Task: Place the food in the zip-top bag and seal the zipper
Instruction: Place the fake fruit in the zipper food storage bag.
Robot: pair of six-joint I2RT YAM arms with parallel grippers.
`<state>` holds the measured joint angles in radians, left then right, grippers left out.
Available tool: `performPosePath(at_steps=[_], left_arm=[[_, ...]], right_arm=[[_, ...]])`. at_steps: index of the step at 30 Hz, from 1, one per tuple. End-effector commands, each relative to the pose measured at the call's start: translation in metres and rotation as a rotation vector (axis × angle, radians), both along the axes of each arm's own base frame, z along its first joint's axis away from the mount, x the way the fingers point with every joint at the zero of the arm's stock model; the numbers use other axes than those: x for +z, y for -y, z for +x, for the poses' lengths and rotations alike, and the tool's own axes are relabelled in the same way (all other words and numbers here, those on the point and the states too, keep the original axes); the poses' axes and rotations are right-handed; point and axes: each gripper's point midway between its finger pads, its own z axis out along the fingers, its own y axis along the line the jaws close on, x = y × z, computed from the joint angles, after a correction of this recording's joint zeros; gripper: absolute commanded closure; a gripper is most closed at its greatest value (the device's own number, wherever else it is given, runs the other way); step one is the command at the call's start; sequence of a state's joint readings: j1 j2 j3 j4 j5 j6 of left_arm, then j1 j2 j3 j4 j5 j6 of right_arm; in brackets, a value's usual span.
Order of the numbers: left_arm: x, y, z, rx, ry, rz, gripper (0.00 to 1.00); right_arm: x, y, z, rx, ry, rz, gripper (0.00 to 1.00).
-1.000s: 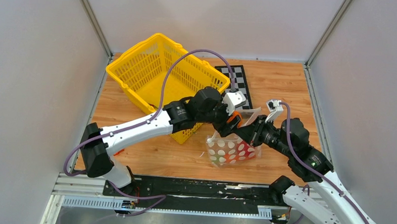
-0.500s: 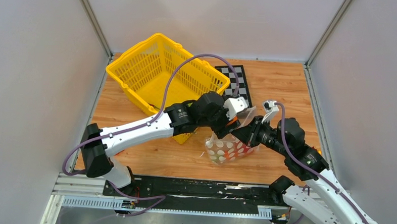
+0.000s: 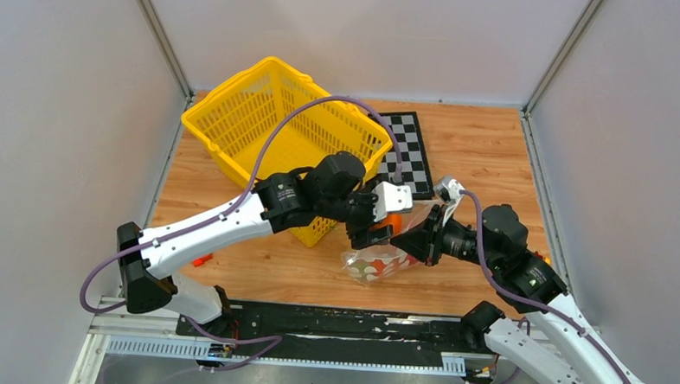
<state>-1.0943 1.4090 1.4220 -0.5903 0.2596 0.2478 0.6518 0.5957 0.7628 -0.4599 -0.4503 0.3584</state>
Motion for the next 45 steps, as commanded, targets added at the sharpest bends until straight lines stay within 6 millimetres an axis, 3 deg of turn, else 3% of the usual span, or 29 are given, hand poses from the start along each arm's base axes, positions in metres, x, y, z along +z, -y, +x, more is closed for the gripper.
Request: performPosePath(at_steps=[1,7,15,18,22,26,32,38,45], left_arm=[[0.01,0.0,-0.058,-0.287,-0.085,0.01,0.34],[-0.005,-0.003,-0.065,-0.356,-0.12,0.089,0.34],[-0.034,-0.02,0.003,0.025,0.024,0.263,0.37],[-0.035,-0.016,0.017,0.131,0.035,0.216,0.39],[-0.013,-0.003,0.017,0.169,0.028,0.054,0.39],[0.023,0.009,0.01,0.134,0.043,-0.14,0.38],[0.053,0.009,0.002,0.095,0.067,-0.262,0.36],[0.08,0.007,0.007,0.201,0.025,-0.467,0.38],[0.126,0.008,-0.03,0.028,-0.161,-0.68,0.38]], right_arm=[[0.038,-0.001,0.008,0.041,0.227,0.007,1.0],[0.04,0.001,0.001,0.089,0.289,-0.019,1.0],[0.041,0.039,0.037,-0.27,0.13,-0.097,1.0],[0.039,0.038,0.037,-0.291,0.063,-0.095,1.0],[0.034,0.033,0.041,-0.297,0.015,-0.094,1.0],[0.03,0.027,0.04,-0.251,0.028,-0.104,1.0],[0.028,0.019,0.035,-0.185,0.062,-0.094,1.0],[0.023,0.022,0.036,-0.204,0.071,-0.089,1.0],[0.017,0.024,0.035,-0.214,0.121,-0.045,1.0]])
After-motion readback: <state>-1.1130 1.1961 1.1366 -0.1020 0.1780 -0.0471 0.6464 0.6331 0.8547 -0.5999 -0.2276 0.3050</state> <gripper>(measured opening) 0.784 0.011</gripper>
